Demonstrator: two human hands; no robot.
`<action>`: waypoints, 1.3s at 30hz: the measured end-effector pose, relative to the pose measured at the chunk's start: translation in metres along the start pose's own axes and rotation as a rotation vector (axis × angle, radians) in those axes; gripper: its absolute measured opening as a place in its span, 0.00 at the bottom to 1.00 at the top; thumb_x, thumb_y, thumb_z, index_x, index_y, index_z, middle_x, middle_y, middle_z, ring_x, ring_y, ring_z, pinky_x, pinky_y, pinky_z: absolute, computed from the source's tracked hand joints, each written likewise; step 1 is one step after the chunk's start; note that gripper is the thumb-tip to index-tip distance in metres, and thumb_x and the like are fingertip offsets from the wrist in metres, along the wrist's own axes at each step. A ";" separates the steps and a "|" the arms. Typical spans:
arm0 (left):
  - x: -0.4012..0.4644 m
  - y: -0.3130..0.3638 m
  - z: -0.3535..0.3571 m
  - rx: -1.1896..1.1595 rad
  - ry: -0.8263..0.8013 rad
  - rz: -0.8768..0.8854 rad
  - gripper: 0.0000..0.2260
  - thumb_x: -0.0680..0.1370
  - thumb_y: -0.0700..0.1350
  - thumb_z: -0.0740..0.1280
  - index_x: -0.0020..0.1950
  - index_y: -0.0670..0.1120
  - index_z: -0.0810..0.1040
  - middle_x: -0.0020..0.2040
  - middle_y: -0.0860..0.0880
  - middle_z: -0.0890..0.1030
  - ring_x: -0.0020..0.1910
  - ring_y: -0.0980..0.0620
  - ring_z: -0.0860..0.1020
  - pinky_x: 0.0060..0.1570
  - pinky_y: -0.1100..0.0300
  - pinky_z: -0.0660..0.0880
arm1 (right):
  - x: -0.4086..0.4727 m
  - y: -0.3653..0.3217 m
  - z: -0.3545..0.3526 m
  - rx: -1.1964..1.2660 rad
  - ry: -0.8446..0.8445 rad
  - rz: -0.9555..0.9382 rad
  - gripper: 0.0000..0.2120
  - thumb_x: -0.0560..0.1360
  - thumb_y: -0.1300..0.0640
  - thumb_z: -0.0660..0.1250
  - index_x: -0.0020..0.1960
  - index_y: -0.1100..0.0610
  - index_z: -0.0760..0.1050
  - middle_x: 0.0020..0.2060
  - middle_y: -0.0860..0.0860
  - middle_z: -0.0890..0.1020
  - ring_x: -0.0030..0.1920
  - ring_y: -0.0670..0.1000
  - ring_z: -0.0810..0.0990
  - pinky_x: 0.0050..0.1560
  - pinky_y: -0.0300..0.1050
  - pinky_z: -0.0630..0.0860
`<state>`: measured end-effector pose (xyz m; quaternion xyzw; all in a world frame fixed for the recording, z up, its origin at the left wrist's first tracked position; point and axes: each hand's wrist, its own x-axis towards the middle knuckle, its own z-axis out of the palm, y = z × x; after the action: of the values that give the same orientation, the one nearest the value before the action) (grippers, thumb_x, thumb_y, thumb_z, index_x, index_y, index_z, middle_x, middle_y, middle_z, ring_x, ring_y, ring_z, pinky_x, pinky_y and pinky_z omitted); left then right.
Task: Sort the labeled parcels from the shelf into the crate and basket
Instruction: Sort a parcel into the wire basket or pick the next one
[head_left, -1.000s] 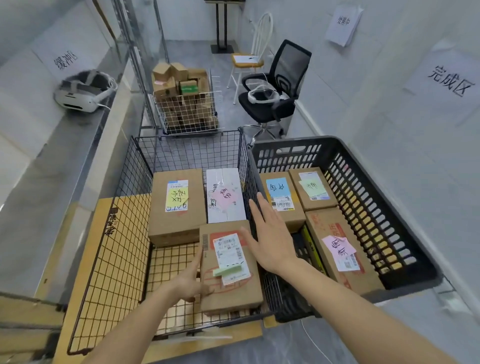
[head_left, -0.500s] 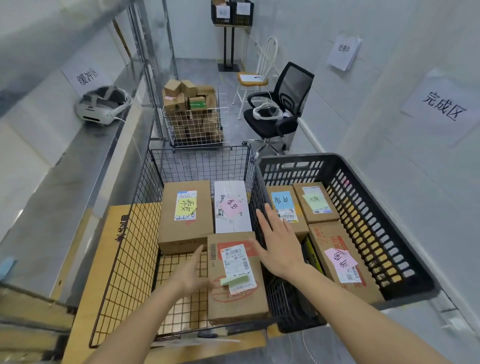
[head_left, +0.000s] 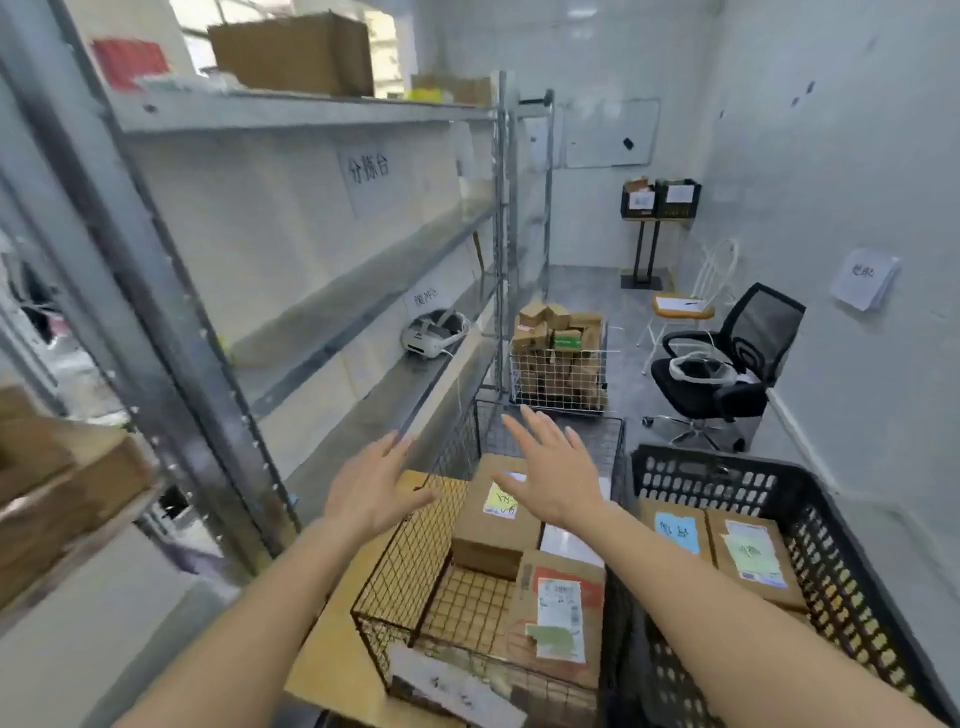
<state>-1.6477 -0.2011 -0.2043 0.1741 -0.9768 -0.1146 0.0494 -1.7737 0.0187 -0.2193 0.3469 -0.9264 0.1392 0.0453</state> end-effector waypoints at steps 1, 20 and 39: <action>-0.017 0.000 -0.016 0.018 0.047 -0.028 0.44 0.72 0.75 0.63 0.82 0.56 0.56 0.82 0.51 0.57 0.80 0.48 0.59 0.76 0.47 0.60 | -0.001 -0.014 -0.010 0.029 0.005 -0.046 0.39 0.79 0.31 0.56 0.83 0.45 0.47 0.82 0.49 0.48 0.82 0.51 0.47 0.80 0.59 0.48; -0.465 -0.068 -0.248 0.284 0.528 -0.671 0.41 0.73 0.74 0.62 0.81 0.56 0.60 0.81 0.48 0.62 0.79 0.48 0.61 0.76 0.49 0.60 | -0.179 -0.377 -0.153 0.289 0.098 -0.866 0.38 0.78 0.31 0.58 0.82 0.45 0.52 0.81 0.48 0.56 0.80 0.51 0.55 0.79 0.55 0.55; -0.944 -0.068 -0.289 0.225 0.738 -1.092 0.43 0.73 0.72 0.65 0.82 0.54 0.57 0.81 0.51 0.61 0.78 0.47 0.63 0.73 0.46 0.66 | -0.558 -0.636 -0.201 0.424 -0.053 -1.249 0.36 0.79 0.32 0.59 0.81 0.46 0.54 0.81 0.47 0.56 0.80 0.53 0.58 0.76 0.57 0.61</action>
<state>-0.7038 0.0088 0.0062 0.6754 -0.6736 0.0465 0.2967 -0.9384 -0.0301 0.0162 0.8237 -0.5043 0.2578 0.0255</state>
